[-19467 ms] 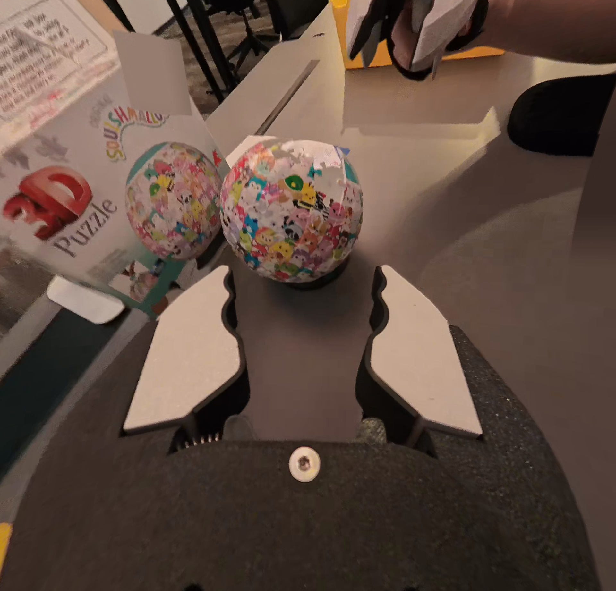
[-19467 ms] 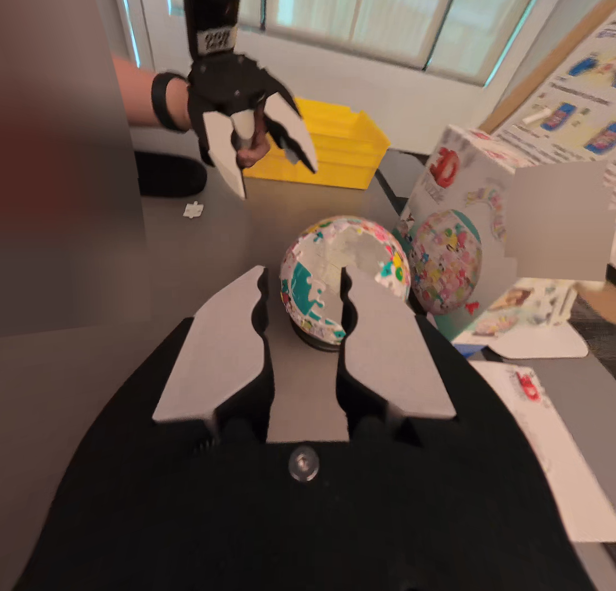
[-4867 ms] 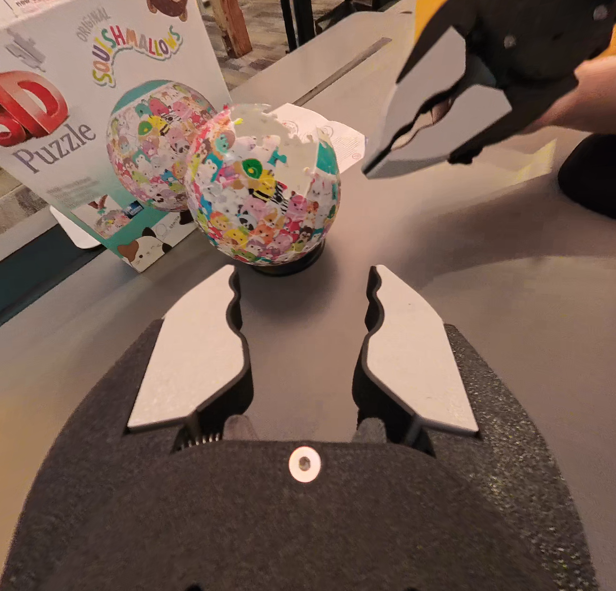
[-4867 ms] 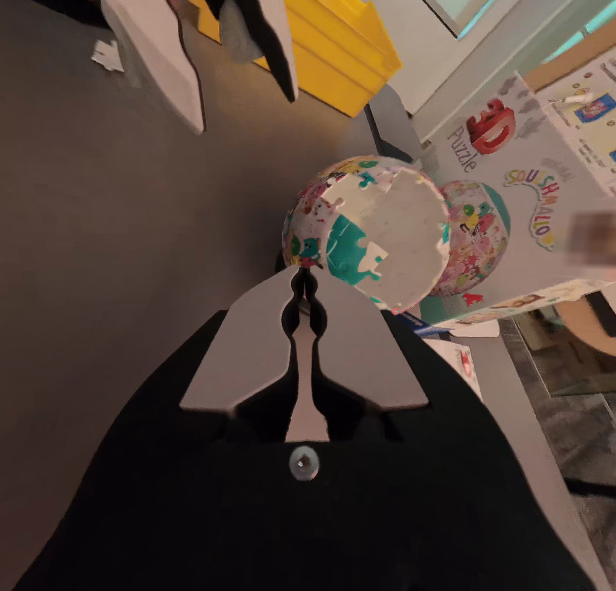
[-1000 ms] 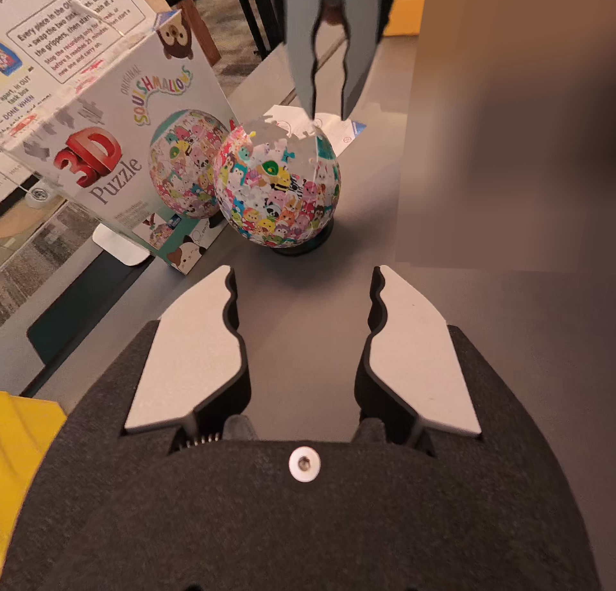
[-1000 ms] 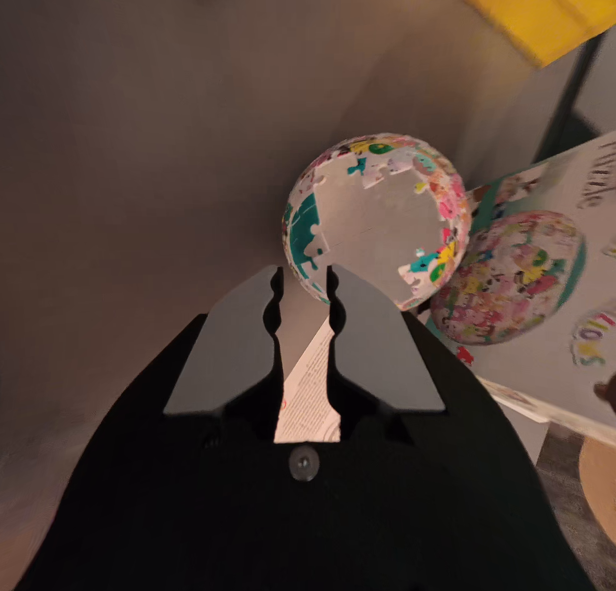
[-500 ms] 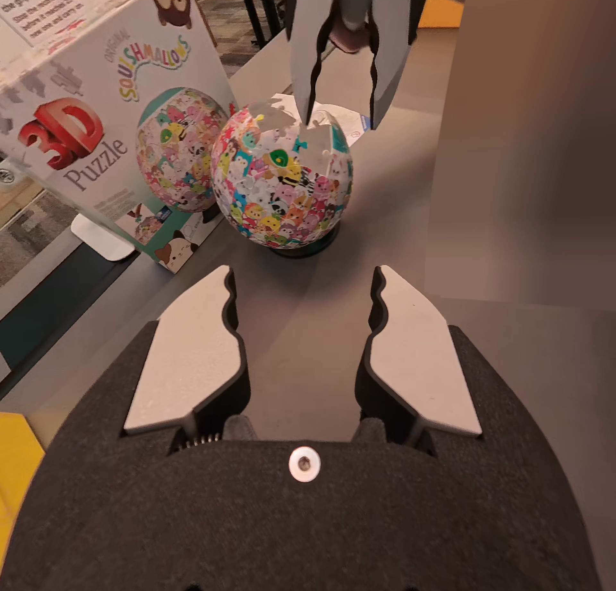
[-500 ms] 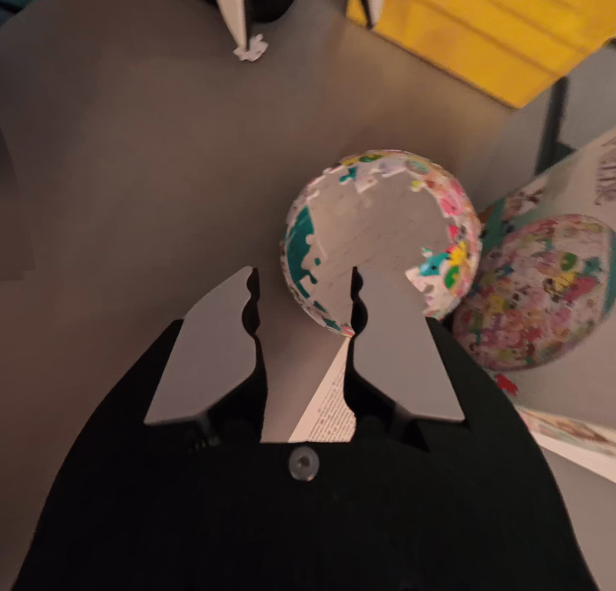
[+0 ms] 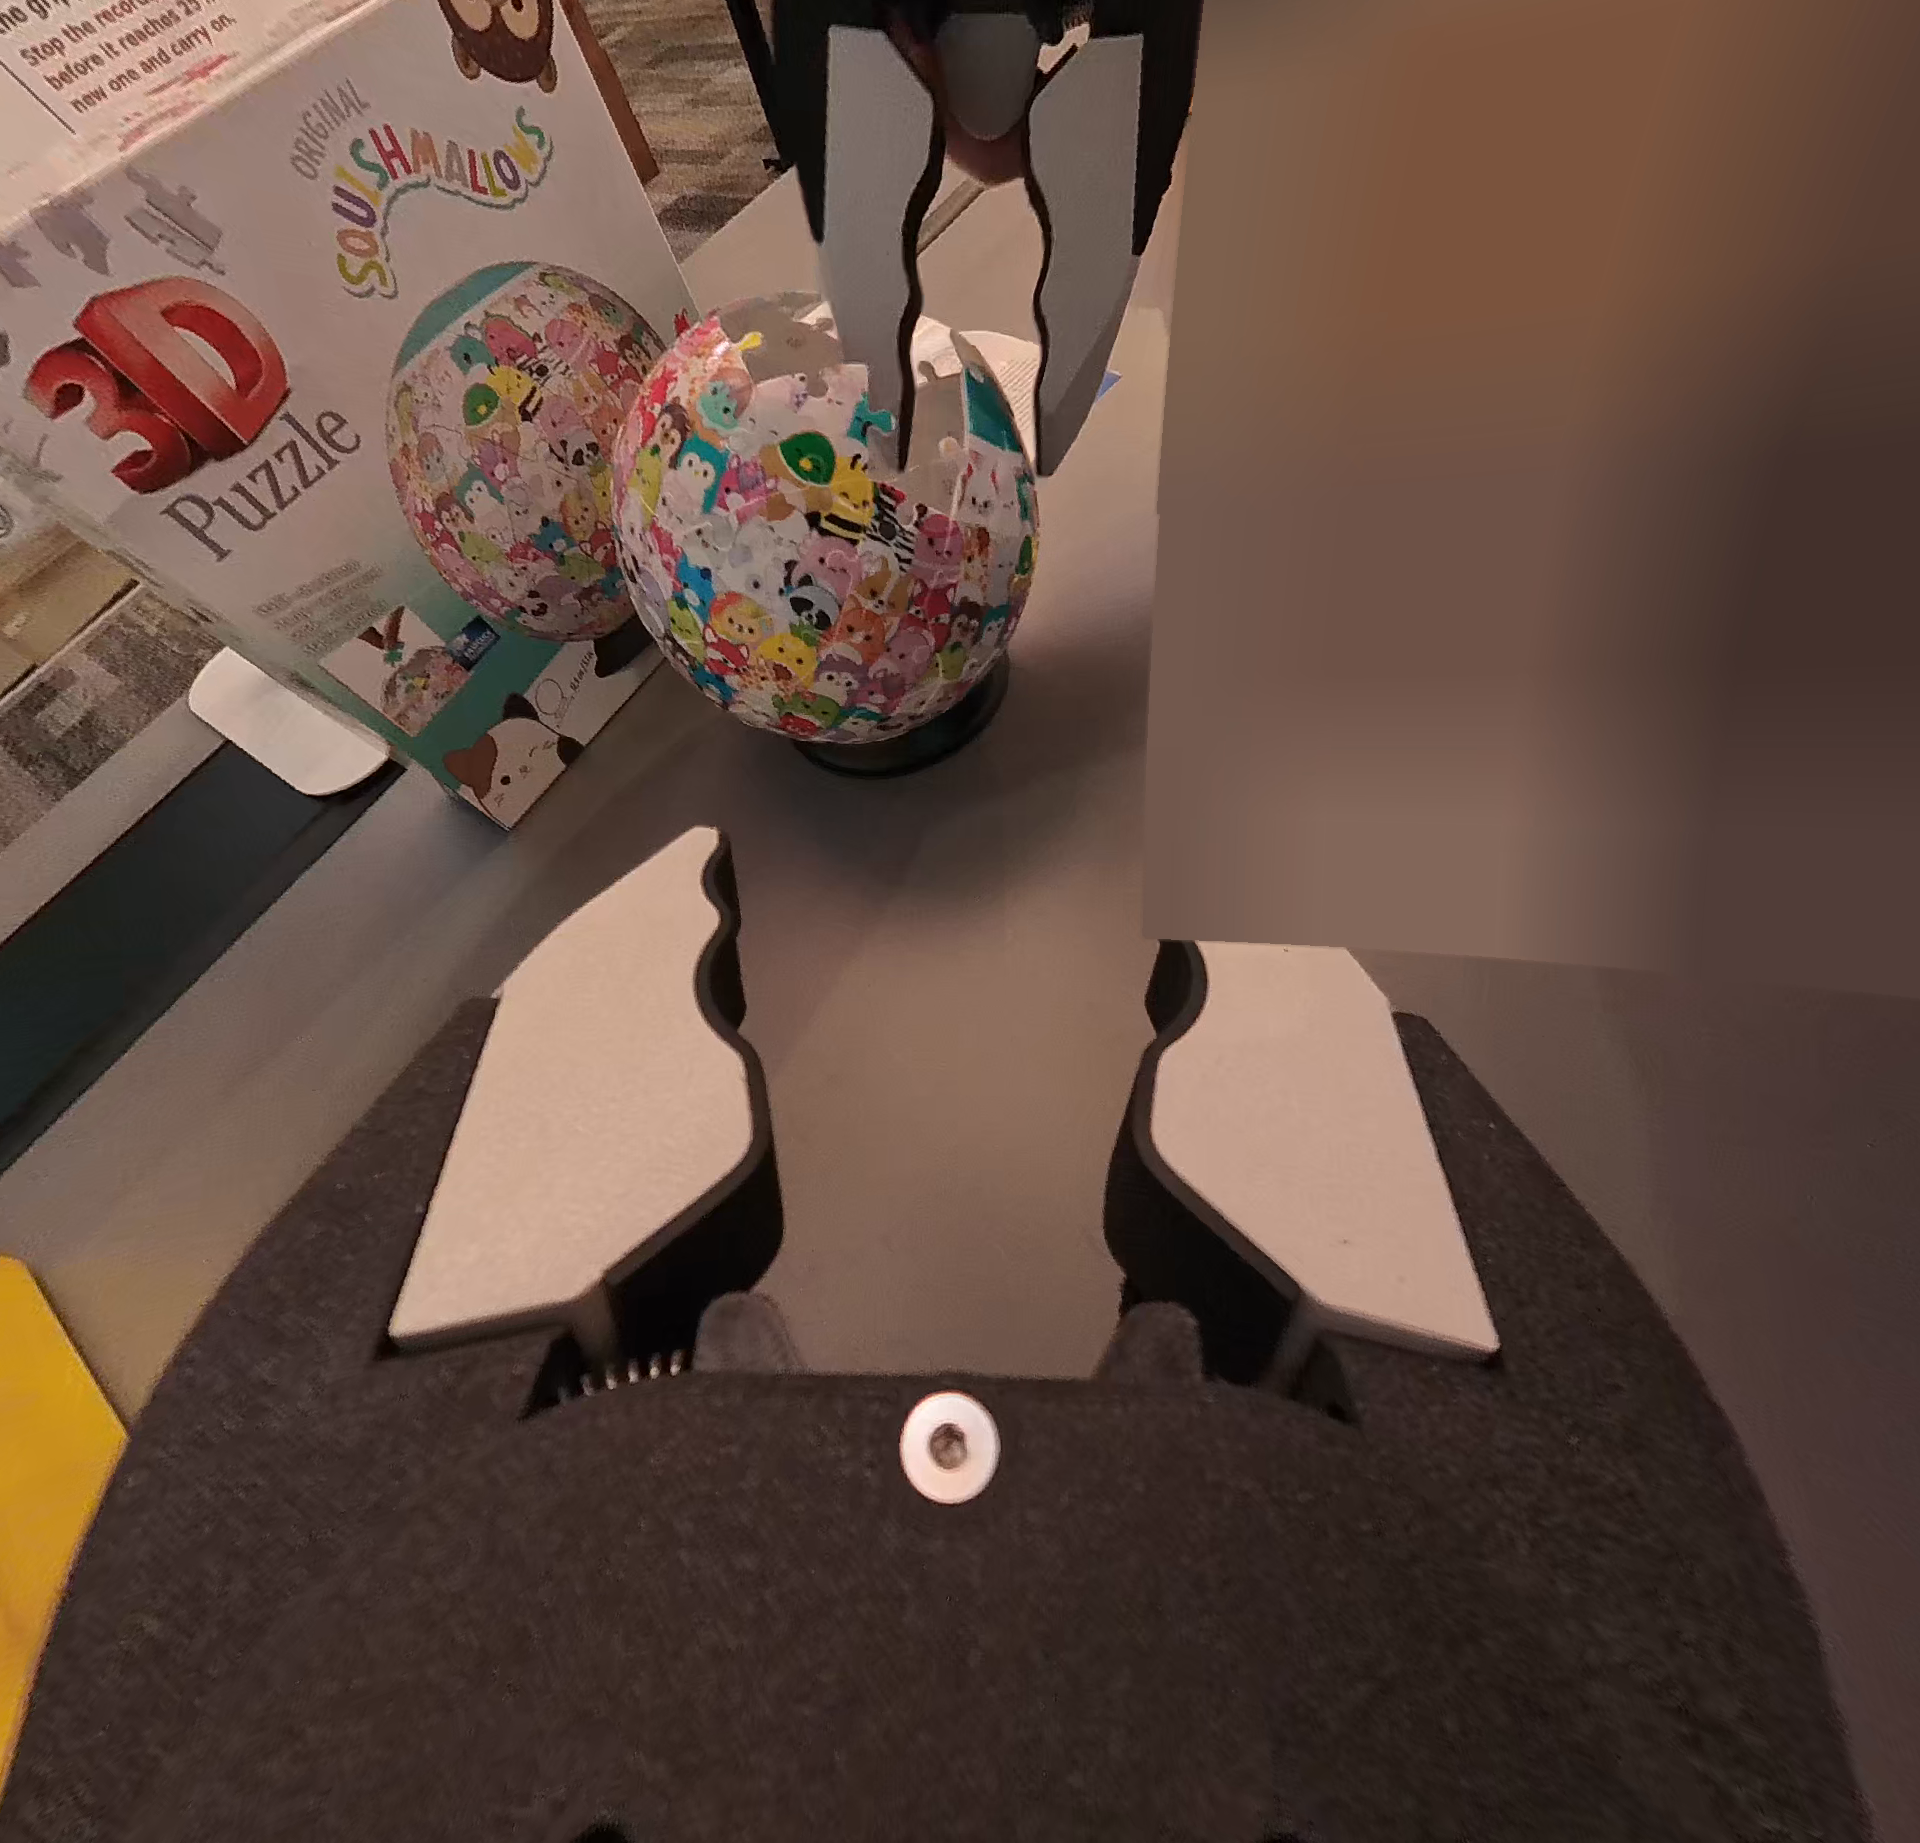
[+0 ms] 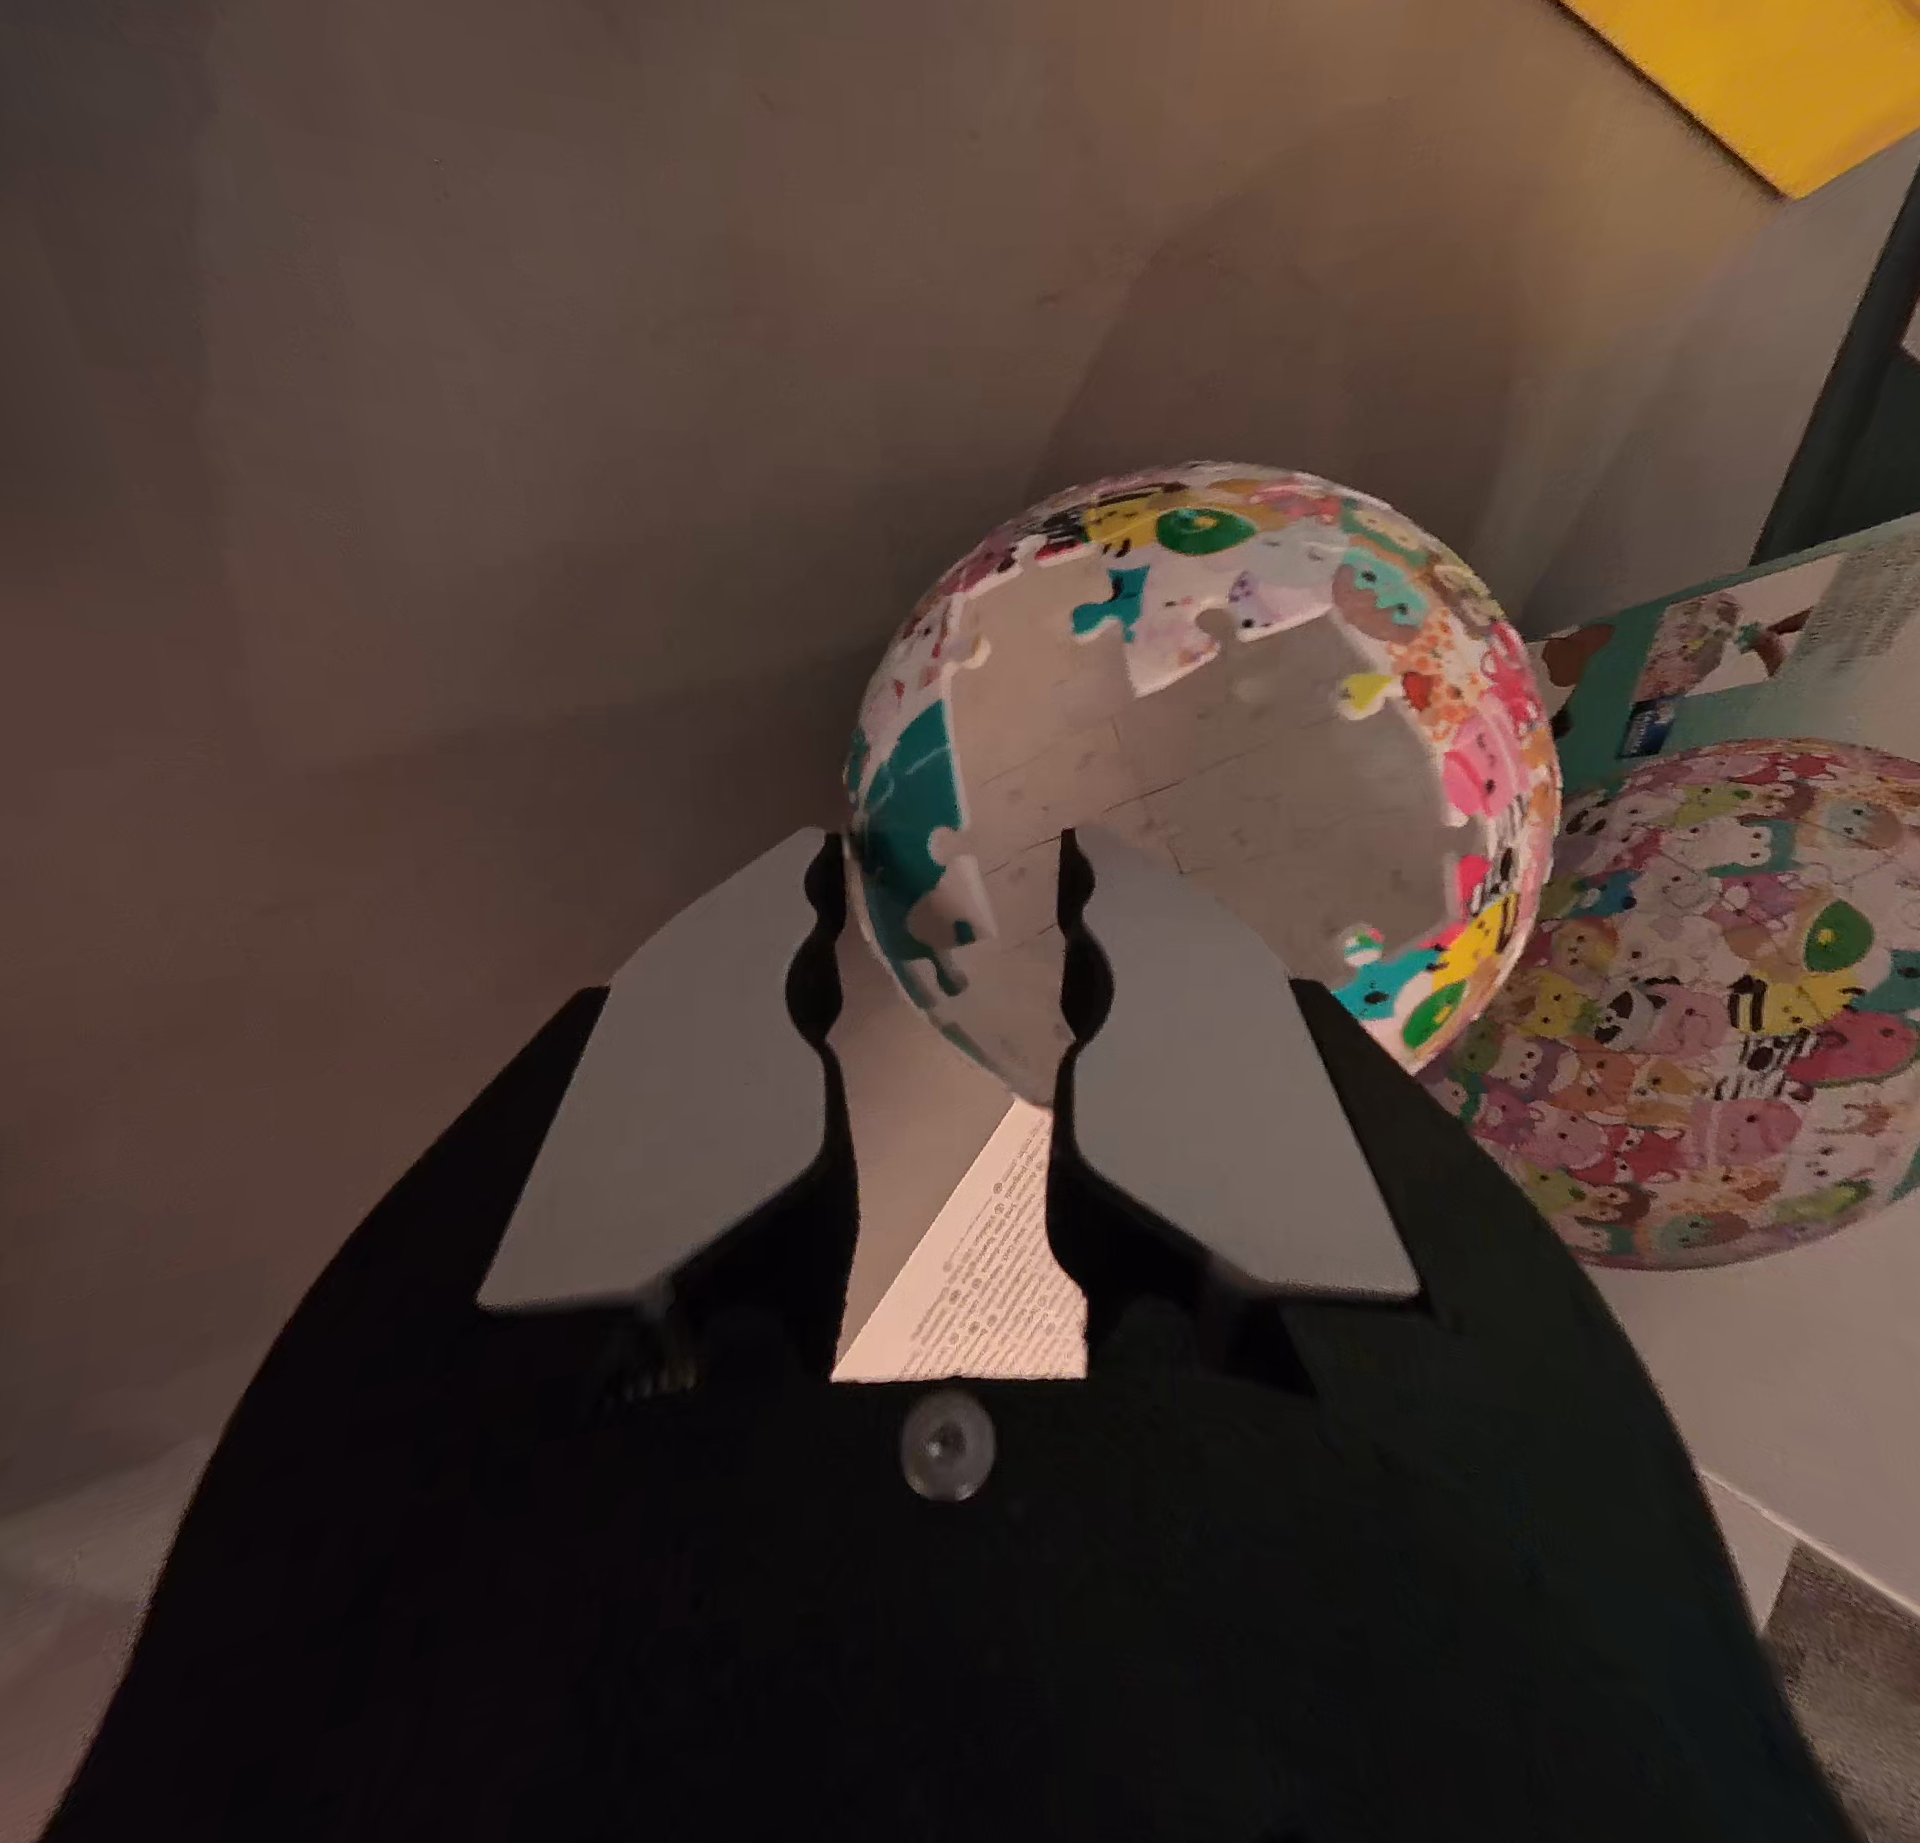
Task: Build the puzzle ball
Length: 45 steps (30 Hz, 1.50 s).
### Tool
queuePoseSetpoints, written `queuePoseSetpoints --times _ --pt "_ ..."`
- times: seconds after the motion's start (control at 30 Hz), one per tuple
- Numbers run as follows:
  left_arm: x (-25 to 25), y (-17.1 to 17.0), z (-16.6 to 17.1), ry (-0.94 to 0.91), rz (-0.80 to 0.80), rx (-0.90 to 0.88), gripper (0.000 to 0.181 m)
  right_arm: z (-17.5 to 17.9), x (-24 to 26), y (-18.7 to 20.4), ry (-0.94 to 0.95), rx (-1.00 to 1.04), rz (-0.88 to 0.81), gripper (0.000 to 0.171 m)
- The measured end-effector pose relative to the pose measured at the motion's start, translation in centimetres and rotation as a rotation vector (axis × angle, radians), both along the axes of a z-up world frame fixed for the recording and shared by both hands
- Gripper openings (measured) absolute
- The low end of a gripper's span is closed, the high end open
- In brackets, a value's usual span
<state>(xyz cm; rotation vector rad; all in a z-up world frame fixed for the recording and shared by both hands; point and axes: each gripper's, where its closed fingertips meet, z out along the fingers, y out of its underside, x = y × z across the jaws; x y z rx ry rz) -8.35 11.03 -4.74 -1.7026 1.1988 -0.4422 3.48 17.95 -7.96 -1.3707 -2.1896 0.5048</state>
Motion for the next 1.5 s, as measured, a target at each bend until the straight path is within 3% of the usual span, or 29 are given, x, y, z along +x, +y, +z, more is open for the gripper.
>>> queuePoseSetpoints --times 0.2,0.3,0.73,0.83,0.93,1.0,1.17,1.33,1.5 --pt "-0.1 -0.6 0.0 0.003 0.0 0.005 0.076 0.7 -0.2 0.5 0.047 -0.02 -0.066 0.037" --pt "0.0 -1.0 0.1 -0.002 -0.003 0.003 0.076 0.8 0.0 -0.3 0.049 -0.012 -0.027 0.039" --pt "-0.1 -0.6 0.2 -0.03 0.027 -0.017 0.077 1.3 0.2 1.1 0.12 0.063 -0.158 0.048" --pt "0.0 0.9 0.1 -0.076 0.034 -0.049 0.08 4.4 1.4 -0.9 0.303 0.075 -0.179 0.051" --pt "0.5 3.7 -0.8 -0.053 0.032 -0.076 0.095 7.3 3.8 -0.8 0.593 0.025 -0.32 0.051" --pt "1.2 5.5 -1.3 -0.036 -0.006 -0.09 0.101 5.8 5.6 1.1 0.665 -0.064 -0.485 0.057" --pt "3.8 8.7 -1.8 -0.082 -0.131 -0.178 0.102 -1.3 6.2 1.7 0.51 -0.254 -0.729 0.058" --pt "5.6 9.8 -3.8 -0.057 -0.246 -0.282 0.114 -4.4 3.8 0.3 0.37 -0.285 -0.739 0.058" --pt "6.0 9.8 -5.2 -0.026 -0.295 -0.319 0.121 -6.3 2.9 1.7 0.317 -0.258 -0.768 0.059"
